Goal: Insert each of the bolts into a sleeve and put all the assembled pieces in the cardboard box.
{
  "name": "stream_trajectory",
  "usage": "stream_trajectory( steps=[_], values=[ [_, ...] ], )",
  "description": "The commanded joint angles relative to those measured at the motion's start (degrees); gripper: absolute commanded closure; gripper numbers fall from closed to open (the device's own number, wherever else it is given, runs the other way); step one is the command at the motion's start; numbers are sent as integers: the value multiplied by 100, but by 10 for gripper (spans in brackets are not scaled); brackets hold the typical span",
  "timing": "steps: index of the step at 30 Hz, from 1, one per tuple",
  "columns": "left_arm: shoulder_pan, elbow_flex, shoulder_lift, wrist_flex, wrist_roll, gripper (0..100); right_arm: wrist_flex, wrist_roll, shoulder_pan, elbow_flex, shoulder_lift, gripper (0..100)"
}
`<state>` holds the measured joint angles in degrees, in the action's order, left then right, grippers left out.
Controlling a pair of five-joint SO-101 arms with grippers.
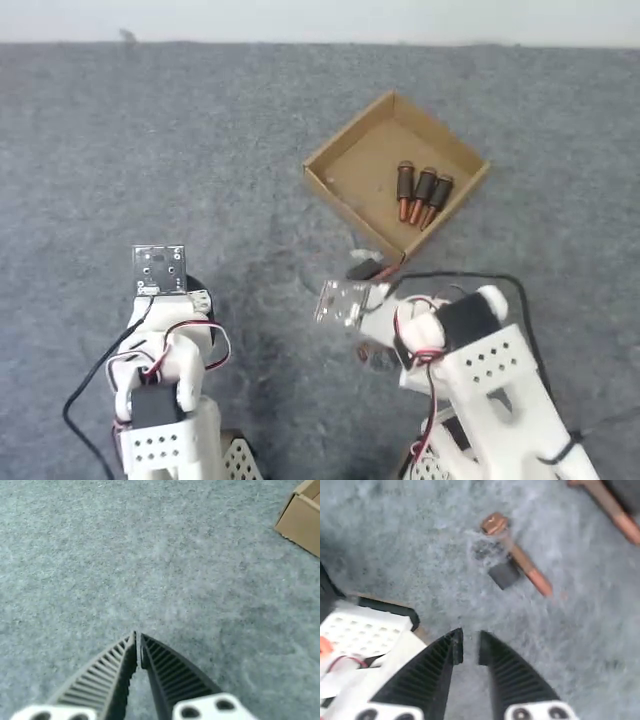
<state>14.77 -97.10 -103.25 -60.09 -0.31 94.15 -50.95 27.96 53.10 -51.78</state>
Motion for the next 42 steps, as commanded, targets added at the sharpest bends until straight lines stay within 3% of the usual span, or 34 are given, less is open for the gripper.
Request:
stream_trajectory(
  steps=[1,10,17,24,30,37,42],
  values=[
    [18,57,-70,-18,-18,991,-505,-484,84,492,-233,858],
    [18,57,-70,-9,-18,991,-2255,-791,84,1811,-312,855],
    [18,57,-70,-9,-18,991,-2387,-791,101,1837,-312,855],
    [18,57,-70,-9,-18,991,-2466,-422,813,1873,-312,928],
    [18,57,-70,-9,-18,991,-2475,-316,1007,1943,-277,857],
    [18,57,-70,-9,-18,991,-3591,-510,989,2769,-259,909],
    [18,57,-70,-9,-18,991,-3705,-510,980,2840,-259,925]
  ],
)
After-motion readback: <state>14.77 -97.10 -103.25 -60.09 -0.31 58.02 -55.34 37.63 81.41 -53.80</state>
